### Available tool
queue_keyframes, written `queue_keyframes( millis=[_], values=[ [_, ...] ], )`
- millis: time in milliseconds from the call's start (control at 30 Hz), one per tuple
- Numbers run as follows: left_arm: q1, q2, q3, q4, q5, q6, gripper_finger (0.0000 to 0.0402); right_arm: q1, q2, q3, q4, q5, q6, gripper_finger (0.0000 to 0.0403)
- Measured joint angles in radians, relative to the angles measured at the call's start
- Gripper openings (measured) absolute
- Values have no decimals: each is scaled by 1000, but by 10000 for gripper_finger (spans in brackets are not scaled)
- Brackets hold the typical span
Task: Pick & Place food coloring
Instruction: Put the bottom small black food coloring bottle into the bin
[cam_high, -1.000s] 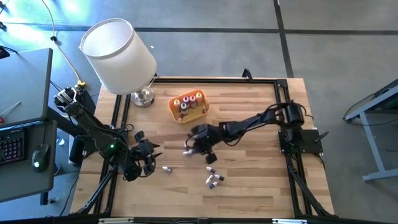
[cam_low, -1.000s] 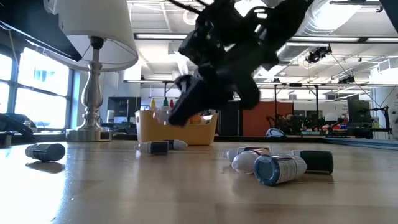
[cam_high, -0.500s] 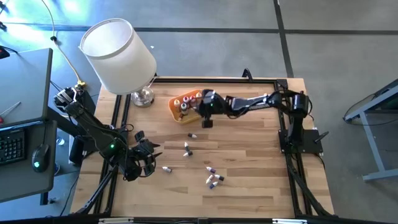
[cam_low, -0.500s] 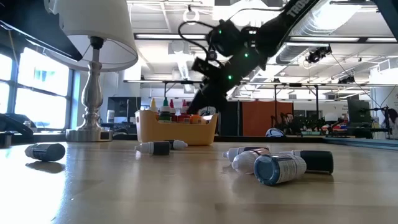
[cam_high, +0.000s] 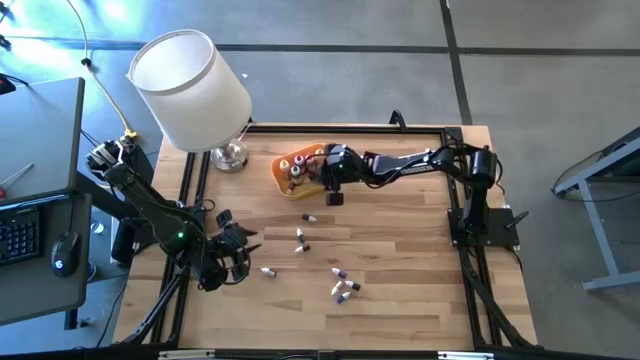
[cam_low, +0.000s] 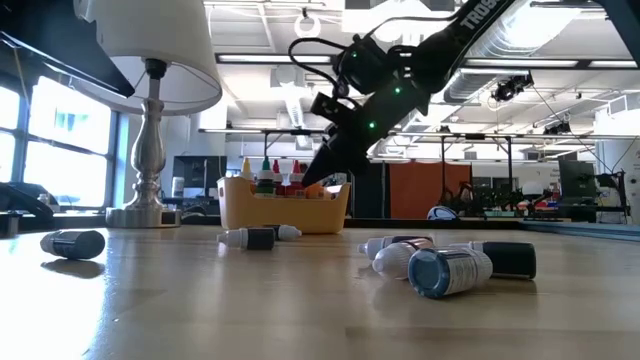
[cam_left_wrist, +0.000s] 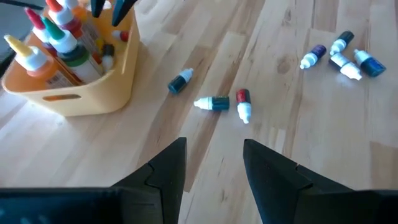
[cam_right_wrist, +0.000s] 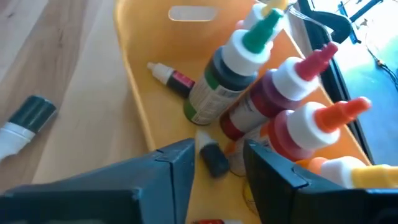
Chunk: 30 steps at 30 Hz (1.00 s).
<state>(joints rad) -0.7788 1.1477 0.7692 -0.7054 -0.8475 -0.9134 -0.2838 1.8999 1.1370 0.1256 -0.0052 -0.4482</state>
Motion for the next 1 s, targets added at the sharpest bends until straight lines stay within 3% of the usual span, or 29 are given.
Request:
queue_keyframes(
  millis=[267,433,600,867,1000],
  values=[
    [0,3,0,1,156,-35,156,124,-5,0,19,155,2,166],
    [9,29,-1,8,217,23,156,260,-32,1,-9,325,15,157],
    [6,82,-1,65,299,120,156,379,-56,1,-111,450,157,144],
    [14,233,-1,256,341,280,165,514,-75,0,-352,454,358,143],
    [32,288,-1,301,370,303,189,547,-75,0,-416,391,426,146]
  ],
)
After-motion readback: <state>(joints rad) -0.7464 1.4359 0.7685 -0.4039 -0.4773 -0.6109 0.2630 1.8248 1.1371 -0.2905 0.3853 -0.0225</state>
